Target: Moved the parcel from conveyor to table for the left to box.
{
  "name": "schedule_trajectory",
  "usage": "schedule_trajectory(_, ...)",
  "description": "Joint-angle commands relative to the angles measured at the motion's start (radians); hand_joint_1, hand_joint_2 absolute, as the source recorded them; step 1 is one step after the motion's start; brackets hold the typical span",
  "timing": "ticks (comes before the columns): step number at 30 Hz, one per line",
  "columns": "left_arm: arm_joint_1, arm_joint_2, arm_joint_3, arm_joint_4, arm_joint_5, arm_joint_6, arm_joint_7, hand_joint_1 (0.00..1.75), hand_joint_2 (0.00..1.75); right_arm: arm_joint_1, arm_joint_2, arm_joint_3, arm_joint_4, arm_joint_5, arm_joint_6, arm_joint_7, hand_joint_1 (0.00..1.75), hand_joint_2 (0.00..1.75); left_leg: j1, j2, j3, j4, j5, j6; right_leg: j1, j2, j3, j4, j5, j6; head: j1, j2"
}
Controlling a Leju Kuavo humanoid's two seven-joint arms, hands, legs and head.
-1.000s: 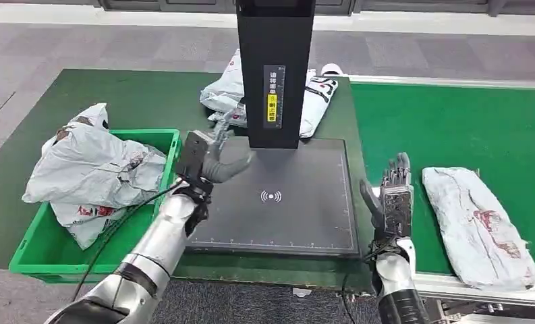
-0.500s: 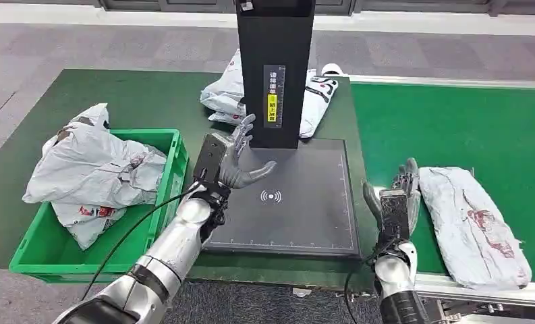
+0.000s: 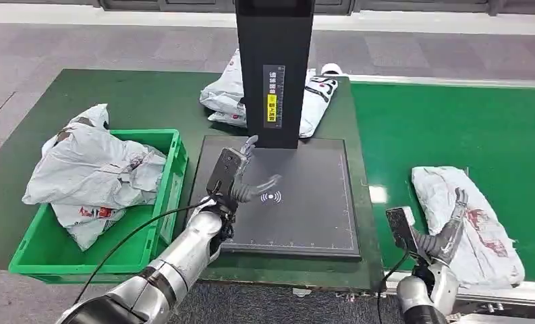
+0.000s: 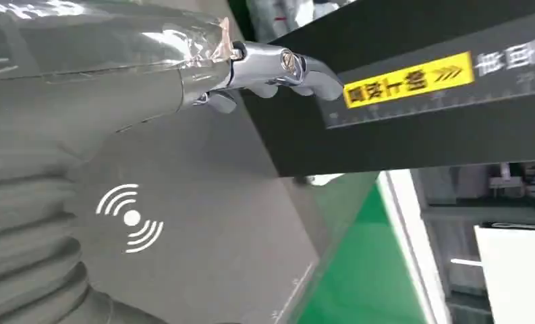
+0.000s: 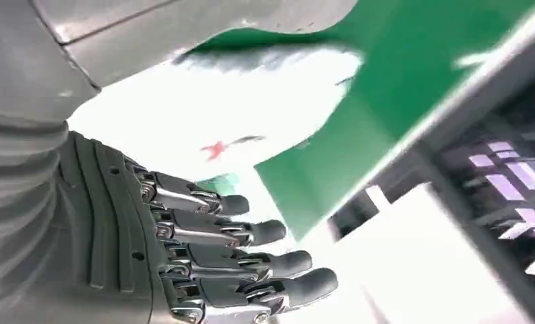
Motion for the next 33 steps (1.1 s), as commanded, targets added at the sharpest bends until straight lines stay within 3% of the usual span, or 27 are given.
schedule_trajectory(1,-0.022,0.024,-0.053,0.093,0.014,-0.021,0.001,0.0,1.75,-0.052,-0.107,-0.305,0.381,0.166,0.002,0.162,0.0,1.75,0.0,-0.002,0.004,-0.003,0.0,0.001,0.0,-0.006,0.006,-0.003,-0.002,0.0,0.0,0.0)
schedule_trajectory(6,-0.027,0.026,-0.058,0.09,0.01,-0.018,0.007,0.0,1.75,-0.07,-0.143,-0.3,0.477,0.182,0.009,0.221,0.0,1.75,0.0,0.0,0.002,-0.001,-0.002,0.002,0.0,-0.003,0.003,-0.001,-0.001,0.001,0.0,0.0)
schedule_trajectory(13,-0.03,0.037,-0.051,0.089,0.014,-0.021,0.013,0.0,1.75,-0.08,-0.169,-0.291,0.562,0.207,0.159,0.352,0.0,1.75,0.0,0.002,0.003,-0.001,-0.002,0.002,0.0,-0.003,0.004,-0.002,-0.002,0.001,0.0,0.0)
schedule_trajectory(14,-0.033,0.038,-0.051,0.091,0.014,-0.027,0.014,0.0,1.75,-0.08,-0.17,-0.294,0.571,0.203,0.212,0.363,1.48,1.75,0.0,0.003,0.004,-0.002,-0.002,0.002,0.0,-0.003,0.005,-0.002,-0.002,0.0,0.0,0.0)
schedule_trajectory(15,-0.035,0.038,-0.051,0.093,0.012,-0.028,0.014,0.0,1.75,-0.079,-0.169,-0.296,0.573,0.198,0.241,0.366,1.75,1.75,0.0,0.002,0.003,-0.002,-0.002,0.002,0.0,-0.003,0.004,-0.002,-0.002,0.001,0.0,0.0)
schedule_trajectory(33,-0.04,0.041,-0.049,0.093,0.013,-0.032,0.013,0.0,1.75,-0.08,-0.164,-0.297,0.575,0.195,0.274,0.365,1.75,1.75,0.003,0.002,0.006,0.001,0.0,0.008,0.003,-0.002,0.014,-0.011,0.003,0.007,0.0,0.0)
